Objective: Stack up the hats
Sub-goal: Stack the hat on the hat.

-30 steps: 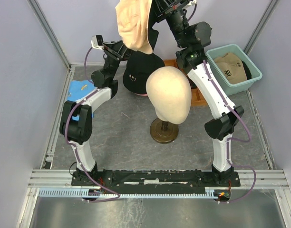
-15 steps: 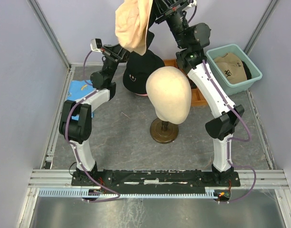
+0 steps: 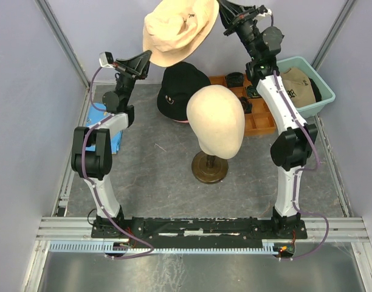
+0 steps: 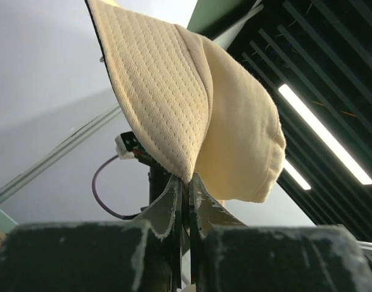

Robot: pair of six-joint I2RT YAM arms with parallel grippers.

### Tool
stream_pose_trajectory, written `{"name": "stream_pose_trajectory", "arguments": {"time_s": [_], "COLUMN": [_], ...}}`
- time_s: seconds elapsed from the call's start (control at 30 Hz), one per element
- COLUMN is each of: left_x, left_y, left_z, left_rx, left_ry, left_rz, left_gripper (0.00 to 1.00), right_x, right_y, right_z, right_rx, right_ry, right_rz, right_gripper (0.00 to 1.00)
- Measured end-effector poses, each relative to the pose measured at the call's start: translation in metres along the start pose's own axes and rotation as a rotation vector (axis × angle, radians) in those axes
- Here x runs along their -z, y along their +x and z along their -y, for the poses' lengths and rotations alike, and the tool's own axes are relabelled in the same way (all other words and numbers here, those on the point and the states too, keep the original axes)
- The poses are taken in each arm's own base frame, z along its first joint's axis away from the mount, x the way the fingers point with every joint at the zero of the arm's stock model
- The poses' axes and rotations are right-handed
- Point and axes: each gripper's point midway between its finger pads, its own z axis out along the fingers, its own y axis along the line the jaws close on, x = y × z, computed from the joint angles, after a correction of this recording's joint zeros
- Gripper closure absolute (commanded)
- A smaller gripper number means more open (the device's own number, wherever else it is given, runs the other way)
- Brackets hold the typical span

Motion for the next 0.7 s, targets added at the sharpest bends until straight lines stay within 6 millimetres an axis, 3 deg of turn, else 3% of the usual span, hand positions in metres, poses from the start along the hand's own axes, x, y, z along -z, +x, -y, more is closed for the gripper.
{"name": "stream_pose_trajectory", "arguments": {"time_s": [0.2, 0.5, 0.6, 0.7], "left_x": [0.005, 0.008, 0.012, 0.023], "left_y": [0.005, 0.005, 0.007, 0.008], "left_z": [-0.03, -0.074, -0.08, -0.09], "left_rx": [0.017, 0.031, 0.034, 0.043], "left_ry": [-0.041, -0.075, -0.088, -0.127], "left_rz": [-0.038, -0.068, -0.082, -0.089], "left_gripper": [0.97, 0.97, 0.97, 0.97], "right_x": [0.011, 0.039, 0.047, 0.052], "right_y": [-0.039, -0.076, -0.08, -0.081], "right_z": [0.054, 0.178, 0.198, 0.203], "right_rx": [0.004, -0.082, -0.102, -0.11], "right_ry": [0.105, 0.324, 0.367, 0.385], "right_rz": [-0.041, -0.121, -0.144, -0.16], "right_gripper": [1.0, 1.0, 1.0, 1.0]}}
